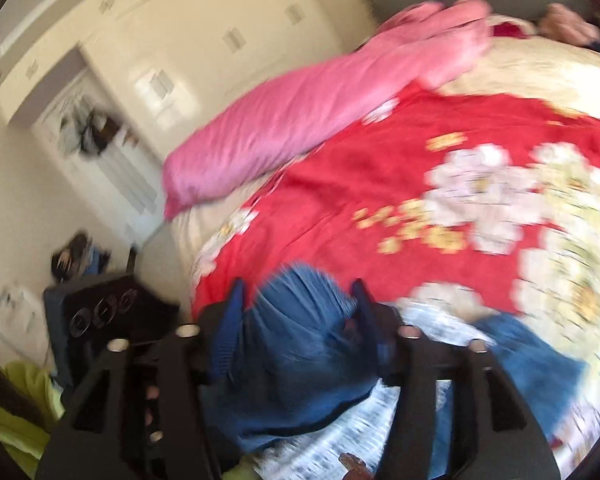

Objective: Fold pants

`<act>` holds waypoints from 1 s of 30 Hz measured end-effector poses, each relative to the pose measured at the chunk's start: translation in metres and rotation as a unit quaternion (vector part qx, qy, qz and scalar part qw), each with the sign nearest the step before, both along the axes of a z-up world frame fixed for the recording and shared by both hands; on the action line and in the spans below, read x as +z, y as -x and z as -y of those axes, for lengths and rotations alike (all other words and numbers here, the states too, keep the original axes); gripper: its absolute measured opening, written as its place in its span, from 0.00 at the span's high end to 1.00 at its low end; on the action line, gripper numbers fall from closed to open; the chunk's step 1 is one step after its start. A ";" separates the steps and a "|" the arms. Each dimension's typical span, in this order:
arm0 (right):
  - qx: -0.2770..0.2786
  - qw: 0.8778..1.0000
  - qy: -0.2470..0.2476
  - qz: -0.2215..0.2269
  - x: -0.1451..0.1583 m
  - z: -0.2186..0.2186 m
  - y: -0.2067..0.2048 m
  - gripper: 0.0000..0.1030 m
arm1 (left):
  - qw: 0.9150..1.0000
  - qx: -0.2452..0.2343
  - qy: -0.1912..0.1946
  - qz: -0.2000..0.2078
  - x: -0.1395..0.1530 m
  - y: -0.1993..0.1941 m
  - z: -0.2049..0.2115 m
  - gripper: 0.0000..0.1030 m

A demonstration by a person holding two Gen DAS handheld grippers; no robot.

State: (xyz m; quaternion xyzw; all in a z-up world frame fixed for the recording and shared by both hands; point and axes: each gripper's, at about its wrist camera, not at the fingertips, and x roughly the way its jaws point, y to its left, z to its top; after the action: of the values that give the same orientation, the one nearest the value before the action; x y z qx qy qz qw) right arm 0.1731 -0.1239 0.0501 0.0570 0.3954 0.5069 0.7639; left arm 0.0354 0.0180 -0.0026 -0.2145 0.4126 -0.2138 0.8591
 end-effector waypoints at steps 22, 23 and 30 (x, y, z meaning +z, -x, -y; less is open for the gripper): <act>-0.167 0.965 0.202 0.007 -0.074 0.091 0.029 0.29 | 0.983 -0.115 -0.139 -0.011 -0.032 0.003 0.099 0.24; -0.168 0.966 0.194 0.012 -0.070 0.093 0.031 0.29 | 0.985 -0.110 -0.133 -0.010 -0.029 0.003 0.096 0.22; -0.195 0.967 0.155 0.047 -0.036 0.110 0.053 0.18 | 0.986 -0.077 -0.144 0.011 -0.007 0.013 0.082 0.11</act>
State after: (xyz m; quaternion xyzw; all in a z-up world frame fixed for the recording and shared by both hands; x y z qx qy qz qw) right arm 0.1202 -0.2340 0.0142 -0.0098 0.4144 0.2831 0.8649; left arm 0.0227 -0.0638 -0.0097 -0.0536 0.4451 -0.2199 0.8664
